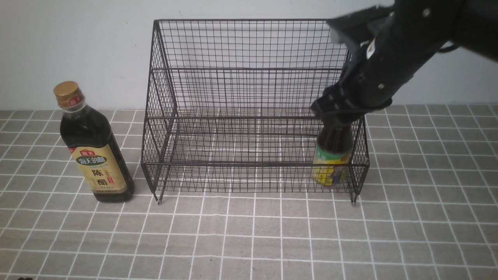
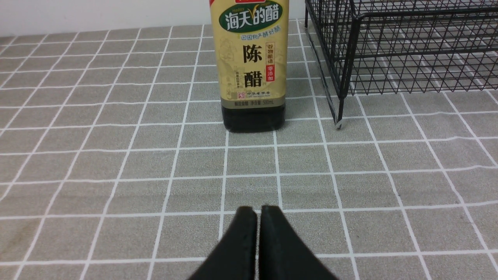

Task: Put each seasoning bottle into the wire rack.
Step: Use the right arm to put the condiment bottle back on the shelf, then use the left arm to grab the condiment bottle closest to it

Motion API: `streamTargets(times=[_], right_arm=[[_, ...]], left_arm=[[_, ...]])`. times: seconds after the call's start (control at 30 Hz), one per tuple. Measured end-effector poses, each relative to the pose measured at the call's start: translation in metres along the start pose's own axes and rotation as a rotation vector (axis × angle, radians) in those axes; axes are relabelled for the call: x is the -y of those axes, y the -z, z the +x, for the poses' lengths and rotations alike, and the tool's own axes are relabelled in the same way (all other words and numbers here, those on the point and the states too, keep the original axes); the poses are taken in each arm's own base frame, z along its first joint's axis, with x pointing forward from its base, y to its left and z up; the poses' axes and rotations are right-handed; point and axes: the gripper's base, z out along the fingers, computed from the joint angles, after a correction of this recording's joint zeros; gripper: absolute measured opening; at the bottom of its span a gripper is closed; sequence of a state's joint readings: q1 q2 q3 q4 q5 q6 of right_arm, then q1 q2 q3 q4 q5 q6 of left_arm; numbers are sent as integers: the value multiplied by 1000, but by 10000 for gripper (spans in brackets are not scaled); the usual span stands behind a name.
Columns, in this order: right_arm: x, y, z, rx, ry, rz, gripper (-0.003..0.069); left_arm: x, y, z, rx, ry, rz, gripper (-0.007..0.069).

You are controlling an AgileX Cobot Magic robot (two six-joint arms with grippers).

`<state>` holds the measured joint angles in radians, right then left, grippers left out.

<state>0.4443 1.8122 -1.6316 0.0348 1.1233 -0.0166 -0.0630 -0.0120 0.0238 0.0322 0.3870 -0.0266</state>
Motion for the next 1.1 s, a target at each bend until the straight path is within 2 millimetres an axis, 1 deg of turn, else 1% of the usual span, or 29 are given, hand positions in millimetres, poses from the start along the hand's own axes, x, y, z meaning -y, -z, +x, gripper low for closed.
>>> streamTargets(times=[0.13, 0.23, 0.3, 0.33, 0.37, 0.4, 0.5, 0.57, 0.6, 0.67, 0.73, 0.77, 0.8, 0.83, 0.87, 0.93, 0.97, 1.0, 1.03, 1.1], right_arm=[[0, -6, -2, -5, -5, 0, 304], [0, -6, -3, -7, -9, 0, 307], [0, -6, -2, -17, -27, -1, 342], [0, -6, 0, -37, -36, 0, 372], [0, -6, 0, -39, -36, 0, 376], [0, -4, 2, -51, -43, 3, 399], [0, 13, 5, -45, -49, 5, 450], [0, 45, 8, 1, -48, 7, 473], [0, 54, 10, 21, -47, 8, 476], [1, 95, 17, 111, -40, 21, 478], [1, 128, 25, 186, -37, 29, 475], [2, 150, 32, 237, -34, 41, 468], [2, 181, 45, 313, -33, 51, 452], [3, 199, 54, 358, -33, 60, 429], [3, 213, 62, 392, -35, 65, 406], [3, 255, 93, 507, -48, 72, 336], [3, 273, 112, 558, -56, 70, 278], [2, 288, 134, 610, -59, 68, 236], [2, 299, 156, 668, -62, 67, 181], [1, 313, 199, 813, -61, 61, 74]], left_arm=[[0, 0, 0, 0, 0, 0, -7], [0, 0, 0, 0, 0, 0, -7], [0, 0, 0, 0, 0, 0, -7], [0, 0, 0, 0, -2, 0, -7], [0, 0, 0, 0, -2, 0, -7], [0, 0, 0, 0, -7, -2, -7], [0, 0, -1, 12, 6, 3, -7], [2, 0, -5, 68, 97, 30, -7], [3, 0, -8, 97, 146, 42, -7], [4, 1, -15, 171, 270, 72, -7], [4, 2, -21, 231, 346, 88, -7], [4, 3, -23, 251, 371, 93, -7], [3, 4, -27, 305, 401, 95, -7], [2, 5, -31, 352, 411, 92, -7], [0, 7, -34, 392, 422, 90, -7], [-2, 10, -42, 488, 433, 81, -7], [-4, 12, -46, 541, 437, 75, -7], [-5, 15, -49, 588, 439, 70, -7], [-6, 17, -52, 625, 440, 66, -7], [-7, 18, -54, 660, 432, 60, -7]])
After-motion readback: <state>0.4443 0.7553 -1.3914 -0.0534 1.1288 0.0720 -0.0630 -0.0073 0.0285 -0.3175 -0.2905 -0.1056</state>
